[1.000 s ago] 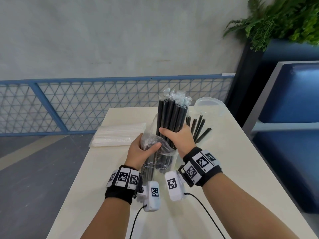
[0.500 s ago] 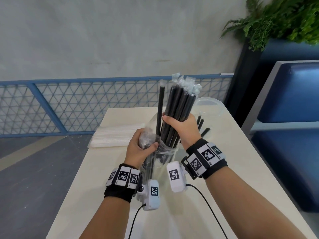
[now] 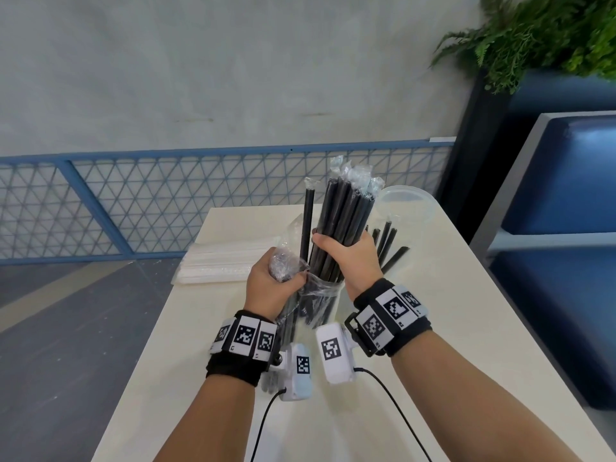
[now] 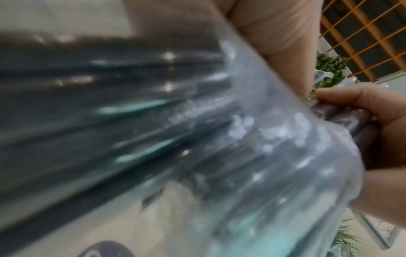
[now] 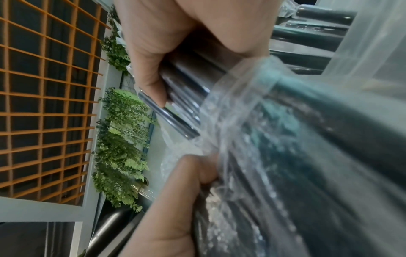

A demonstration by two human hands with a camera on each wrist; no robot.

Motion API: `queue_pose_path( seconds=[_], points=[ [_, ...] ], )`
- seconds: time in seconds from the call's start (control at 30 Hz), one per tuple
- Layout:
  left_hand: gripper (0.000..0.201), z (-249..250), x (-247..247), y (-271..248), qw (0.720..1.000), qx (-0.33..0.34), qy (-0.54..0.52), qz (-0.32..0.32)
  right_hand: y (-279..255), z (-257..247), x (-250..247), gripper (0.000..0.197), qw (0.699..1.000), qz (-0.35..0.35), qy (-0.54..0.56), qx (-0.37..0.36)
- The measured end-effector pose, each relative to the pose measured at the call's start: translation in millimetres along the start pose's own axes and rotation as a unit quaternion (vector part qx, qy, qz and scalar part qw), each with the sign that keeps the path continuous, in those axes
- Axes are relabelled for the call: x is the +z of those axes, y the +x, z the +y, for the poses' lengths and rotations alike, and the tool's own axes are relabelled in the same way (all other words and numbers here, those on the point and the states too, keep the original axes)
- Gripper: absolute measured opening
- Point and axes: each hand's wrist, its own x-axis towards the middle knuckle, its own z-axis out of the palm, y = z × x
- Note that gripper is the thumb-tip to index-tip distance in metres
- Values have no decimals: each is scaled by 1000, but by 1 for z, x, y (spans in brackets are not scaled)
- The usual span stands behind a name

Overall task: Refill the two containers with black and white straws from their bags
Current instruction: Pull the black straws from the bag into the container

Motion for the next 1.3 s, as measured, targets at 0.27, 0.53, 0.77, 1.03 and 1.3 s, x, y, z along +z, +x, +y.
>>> queue_pose_path(
  seconds=[0.27,0.53,0.77,1.03,1.3],
  points=[
    [24,9,-3,4,1000,-6,-29,-1,9,-25,2,20,998,24,30,-41],
    [23,9,-7,2,999,-32,-43,-3,14,-38,-3,11,995,34,89,-40],
    [28,6,-4,-7,999,1,-24,-38,13,-39,-8,29,998,-22,30,-52],
    [14,9,5,-4,999,27,30,-2,11,-35,-10,19,999,9,32,-40],
    [15,4,0,2,1000,-6,9,10,18,-42,-17,23,987,74,145,-12]
  ],
)
